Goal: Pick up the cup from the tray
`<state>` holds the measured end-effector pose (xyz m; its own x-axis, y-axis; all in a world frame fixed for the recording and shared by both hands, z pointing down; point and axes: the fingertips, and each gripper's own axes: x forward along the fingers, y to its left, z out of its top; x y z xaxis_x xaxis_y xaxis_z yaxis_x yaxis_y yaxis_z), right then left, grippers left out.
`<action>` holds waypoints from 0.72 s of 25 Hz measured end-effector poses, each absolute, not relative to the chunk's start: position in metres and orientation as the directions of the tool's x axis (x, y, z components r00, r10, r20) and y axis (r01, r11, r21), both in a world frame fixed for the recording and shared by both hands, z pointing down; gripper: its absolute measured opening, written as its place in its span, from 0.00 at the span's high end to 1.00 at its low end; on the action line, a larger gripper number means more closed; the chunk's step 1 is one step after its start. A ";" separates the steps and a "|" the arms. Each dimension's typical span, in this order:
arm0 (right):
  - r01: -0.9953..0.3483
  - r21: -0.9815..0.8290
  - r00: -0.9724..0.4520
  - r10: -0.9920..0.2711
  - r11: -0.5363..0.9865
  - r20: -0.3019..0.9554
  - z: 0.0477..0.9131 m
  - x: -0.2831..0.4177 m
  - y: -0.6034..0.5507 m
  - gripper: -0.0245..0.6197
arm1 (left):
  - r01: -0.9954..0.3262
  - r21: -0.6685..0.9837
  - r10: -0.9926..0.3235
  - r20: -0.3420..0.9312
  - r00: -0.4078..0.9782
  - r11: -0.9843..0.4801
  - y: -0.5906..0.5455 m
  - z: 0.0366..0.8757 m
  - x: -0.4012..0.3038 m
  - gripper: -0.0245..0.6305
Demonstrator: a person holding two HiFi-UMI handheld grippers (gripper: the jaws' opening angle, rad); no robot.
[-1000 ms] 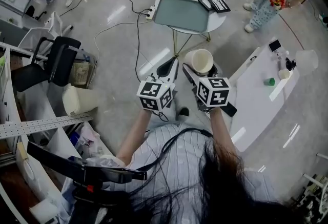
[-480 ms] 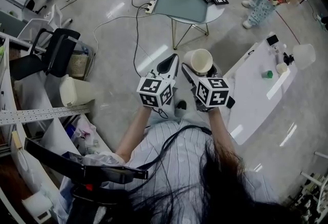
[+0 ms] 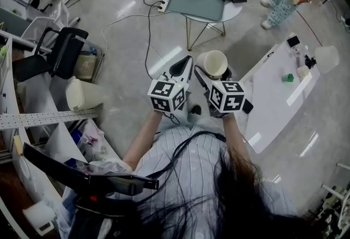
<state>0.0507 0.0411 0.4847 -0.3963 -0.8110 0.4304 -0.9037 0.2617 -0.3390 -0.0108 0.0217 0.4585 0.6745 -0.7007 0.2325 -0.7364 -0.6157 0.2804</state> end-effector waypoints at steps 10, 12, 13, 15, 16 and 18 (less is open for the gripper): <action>-0.896 -0.344 -0.417 -0.795 0.279 0.441 0.488 0.045 0.032 0.33 | -0.757 0.287 -0.722 0.236 0.650 -0.588 0.013 0.461 -0.021 0.94; -0.897 -0.343 -0.417 -0.793 0.280 0.443 0.488 0.045 0.029 0.33 | -0.761 0.289 -0.727 0.236 0.645 -0.581 0.009 0.461 -0.023 0.94; -0.897 -0.343 -0.417 -0.793 0.279 0.444 0.489 0.045 0.027 0.33 | -0.762 0.289 -0.729 0.235 0.643 -0.579 0.008 0.461 -0.023 0.94; -0.897 -0.347 -0.414 -0.795 0.274 0.444 0.490 0.044 0.025 0.33 | -0.763 0.288 -0.729 0.237 0.643 -0.579 0.006 0.462 -0.026 0.94; -0.897 -0.350 -0.413 -0.795 0.270 0.444 0.491 0.044 0.025 0.33 | -0.762 0.288 -0.728 0.239 0.643 -0.580 0.005 0.463 -0.027 0.94; -0.899 -0.353 -0.407 -0.797 0.261 0.446 0.493 0.044 0.024 0.33 | -0.759 0.289 -0.723 0.242 0.647 -0.583 0.004 0.464 -0.028 0.94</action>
